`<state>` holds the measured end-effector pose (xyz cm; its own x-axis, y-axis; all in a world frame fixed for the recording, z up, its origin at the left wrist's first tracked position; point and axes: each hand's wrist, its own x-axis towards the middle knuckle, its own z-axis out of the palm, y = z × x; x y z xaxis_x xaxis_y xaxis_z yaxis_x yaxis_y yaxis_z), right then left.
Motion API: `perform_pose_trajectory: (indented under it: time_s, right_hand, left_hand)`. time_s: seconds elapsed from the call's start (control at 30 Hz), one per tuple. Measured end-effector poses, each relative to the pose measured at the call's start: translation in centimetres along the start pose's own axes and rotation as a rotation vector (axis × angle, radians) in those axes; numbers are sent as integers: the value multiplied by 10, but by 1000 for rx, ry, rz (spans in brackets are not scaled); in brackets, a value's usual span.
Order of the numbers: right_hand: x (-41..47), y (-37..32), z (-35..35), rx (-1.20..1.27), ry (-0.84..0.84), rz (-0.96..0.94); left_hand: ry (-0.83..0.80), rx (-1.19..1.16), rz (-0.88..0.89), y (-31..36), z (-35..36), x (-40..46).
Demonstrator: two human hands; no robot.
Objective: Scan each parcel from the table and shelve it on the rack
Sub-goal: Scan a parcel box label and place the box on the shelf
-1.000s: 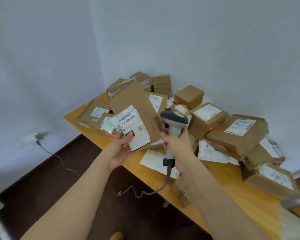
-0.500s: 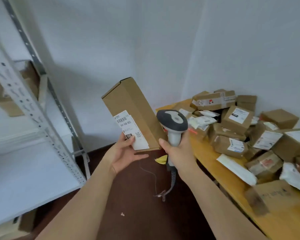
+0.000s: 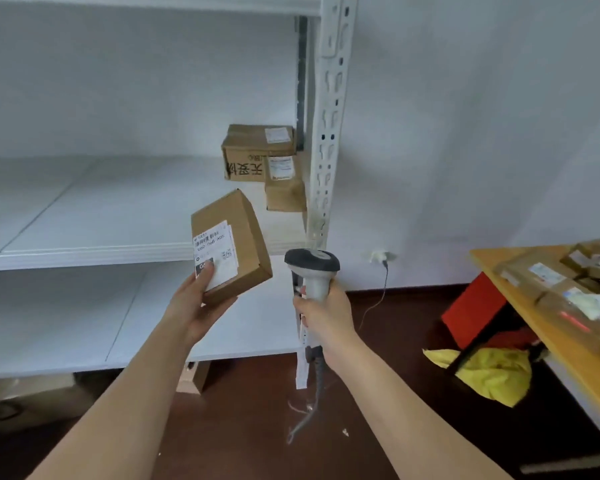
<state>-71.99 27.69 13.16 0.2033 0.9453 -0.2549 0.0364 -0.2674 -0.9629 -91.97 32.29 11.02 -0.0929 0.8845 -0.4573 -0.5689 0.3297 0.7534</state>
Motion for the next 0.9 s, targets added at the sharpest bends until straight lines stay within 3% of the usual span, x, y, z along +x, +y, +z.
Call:
perform_pose_trajectory:
  time_s: [0.3,0.53,0.63,0.73,0.9]
  right_hand:
    - [110,-36,57,-58,-40,-47]
    - [195,-66,69,-46,-37,-79]
    - [213,-65,72,-54,-35,-70]
    - [225,-66,73,-63,-39,-58]
    - [232,-66,78,-51,4,-42]
  left_hand:
    - [225,316,117,59,24,118]
    - [365,446,103,81,55,217]
    - [348,523,27,78,57,251]
    - [426,647,67,77,61,270]
    - [375,557,113,80,68,295]
